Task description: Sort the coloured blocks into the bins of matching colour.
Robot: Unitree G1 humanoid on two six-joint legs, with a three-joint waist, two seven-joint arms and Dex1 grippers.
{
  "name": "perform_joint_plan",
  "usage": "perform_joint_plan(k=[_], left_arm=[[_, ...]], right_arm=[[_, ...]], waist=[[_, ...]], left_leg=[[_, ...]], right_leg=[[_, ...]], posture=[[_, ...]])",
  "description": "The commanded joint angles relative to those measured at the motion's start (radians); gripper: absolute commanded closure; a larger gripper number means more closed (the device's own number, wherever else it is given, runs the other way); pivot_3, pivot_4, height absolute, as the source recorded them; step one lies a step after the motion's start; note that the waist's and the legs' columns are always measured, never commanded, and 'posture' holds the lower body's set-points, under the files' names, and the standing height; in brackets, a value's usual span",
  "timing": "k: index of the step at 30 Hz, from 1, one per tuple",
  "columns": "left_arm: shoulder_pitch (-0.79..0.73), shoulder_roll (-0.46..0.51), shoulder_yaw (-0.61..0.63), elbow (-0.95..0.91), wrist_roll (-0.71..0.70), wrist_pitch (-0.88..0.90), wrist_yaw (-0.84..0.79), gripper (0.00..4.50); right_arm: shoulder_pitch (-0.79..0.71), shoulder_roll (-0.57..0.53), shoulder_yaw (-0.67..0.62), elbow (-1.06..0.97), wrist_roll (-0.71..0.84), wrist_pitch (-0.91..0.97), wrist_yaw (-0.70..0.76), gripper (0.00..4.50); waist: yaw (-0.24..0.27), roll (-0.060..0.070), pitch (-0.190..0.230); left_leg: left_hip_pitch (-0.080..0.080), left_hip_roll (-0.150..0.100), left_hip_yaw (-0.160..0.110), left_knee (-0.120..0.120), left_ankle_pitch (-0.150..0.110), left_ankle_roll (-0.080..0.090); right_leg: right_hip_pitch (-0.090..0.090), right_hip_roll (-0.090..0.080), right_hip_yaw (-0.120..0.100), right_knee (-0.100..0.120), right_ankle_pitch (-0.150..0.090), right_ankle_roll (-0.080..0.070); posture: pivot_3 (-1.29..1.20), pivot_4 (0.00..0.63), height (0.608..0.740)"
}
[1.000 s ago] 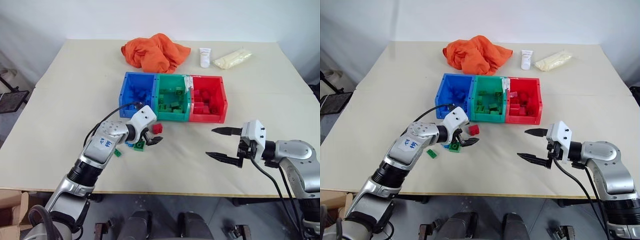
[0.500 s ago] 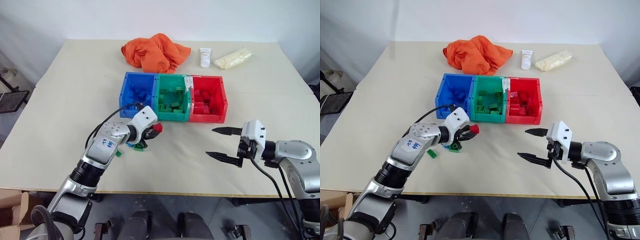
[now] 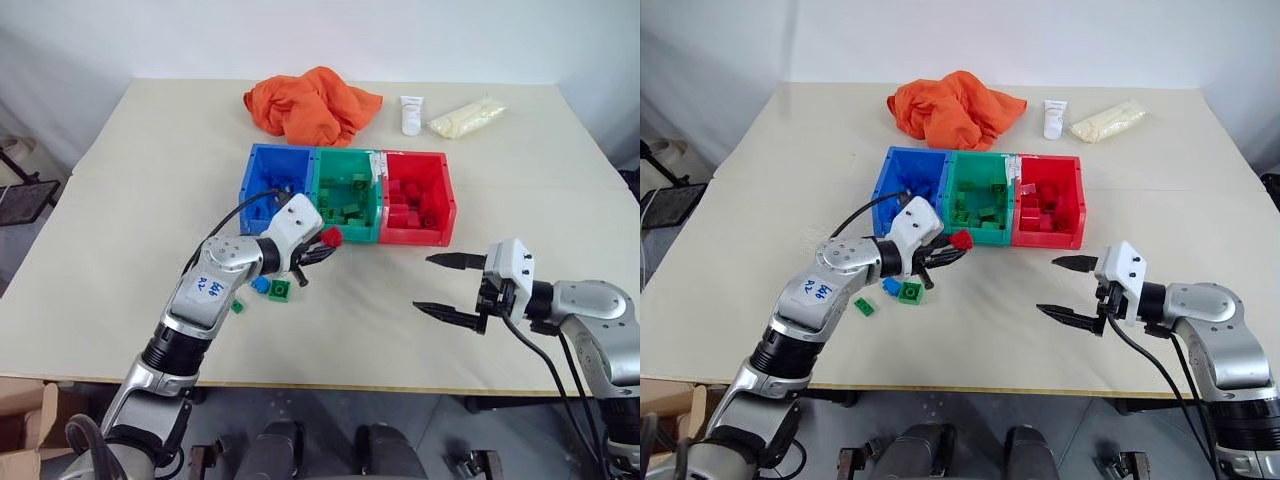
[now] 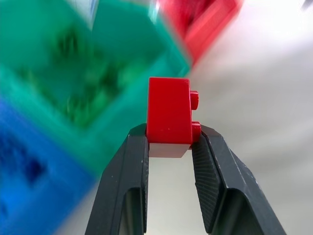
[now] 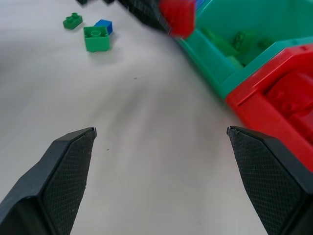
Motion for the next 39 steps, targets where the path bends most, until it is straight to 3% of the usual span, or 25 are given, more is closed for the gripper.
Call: perform_joint_plan(k=[1, 5, 16, 19, 21, 26, 29, 35, 39], left_arm=[[-0.093, -0.056, 0.042, 0.053, -0.024, -0.060, 0.029, 3.59], [-0.190, -0.110, 0.015, 0.219, 0.022, -0.107, 0.066, 3.59], [-0.606, -0.322, 0.012, 1.057, 0.102, -0.543, 0.022, 3.59], [-0.674, -0.342, 0.047, 1.190, 0.087, -0.588, -0.021, 3.59], [-0.705, -0.353, 0.076, 1.243, 0.073, -0.586, -0.046, 2.85], [-0.730, -0.356, 0.092, 1.295, 0.108, -0.646, -0.010, 1.34], [-0.723, -0.337, 0.052, 1.292, 0.185, -0.702, 0.091, 0.38], [-0.684, -0.250, 0.084, 1.160, 0.164, -0.652, -0.014, 0.38], [-0.548, -0.110, 0.113, 0.860, 0.108, -0.519, -0.142, 0.38]], right_arm=[[0.014, -0.015, -0.043, -0.037, 0.015, -0.004, -0.017, 0.00], [0.045, -0.016, -0.064, -0.064, 0.019, -0.001, -0.039, 0.00], [0.191, -0.003, -0.166, -0.202, 0.035, 0.019, -0.128, 0.00], [0.224, -0.001, -0.185, -0.239, 0.044, 0.029, -0.150, 0.00], [0.243, 0.000, -0.193, -0.254, 0.047, 0.032, -0.161, 0.00], [0.250, -0.003, -0.195, -0.260, 0.051, 0.036, -0.173, 0.00], [0.226, -0.009, -0.181, -0.246, 0.051, 0.037, -0.168, 0.00], [0.111, -0.022, -0.122, -0.159, 0.041, 0.030, -0.112, 0.00], [0.019, -0.026, -0.069, -0.069, 0.026, 0.009, -0.052, 0.00]], waist=[[0.002, 0.000, 0.000], [0.000, 0.000, 0.000], [0.002, -0.002, 0.001], [-0.001, -0.003, 0.002], [-0.004, -0.003, 0.002], [-0.002, -0.003, 0.002], [-0.001, -0.003, 0.002], [-0.006, -0.003, 0.002], [-0.016, -0.002, 0.001]], left_leg=[[0.000, 0.000, 0.000, 0.001, 0.000, 0.000], [0.000, -0.001, 0.000, 0.001, 0.000, 0.000], [-0.001, -0.002, 0.001, 0.002, -0.001, 0.001], [-0.001, -0.002, 0.002, 0.002, -0.001, 0.001], [-0.001, -0.002, 0.003, 0.002, -0.001, 0.001], [-0.001, -0.002, 0.003, 0.002, -0.001, 0.001], [-0.001, -0.002, 0.003, 0.003, -0.001, 0.001], [-0.001, -0.002, 0.004, 0.003, -0.001, 0.002], [0.000, -0.002, 0.005, 0.003, -0.001, 0.002]], right_leg=[[0.000, 0.000, 0.000, 0.000, 0.000, 0.000], [0.000, 0.001, -0.004, 0.000, 0.000, 0.001], [0.000, 0.002, -0.012, 0.002, 0.000, 0.003], [0.000, 0.002, -0.012, 0.002, 0.000, 0.003], [-0.001, 0.002, -0.012, 0.002, -0.001, 0.004], [-0.001, 0.002, -0.011, 0.003, -0.001, 0.004], [-0.001, 0.001, -0.011, 0.004, -0.001, 0.004], [-0.002, 0.001, -0.011, 0.006, -0.001, 0.004], [-0.003, 0.001, -0.010, 0.007, -0.001, 0.004]], posture=[[0.00, 0.150, 0.740], [0.00, 0.150, 0.740], [0.00, 0.150, 0.740], [0.00, 0.150, 0.740], [0.00, 0.150, 0.740], [0.00, 0.150, 0.740], [0.00, 0.150, 0.740], [0.00, 0.150, 0.740], [0.00, 0.150, 0.740]])
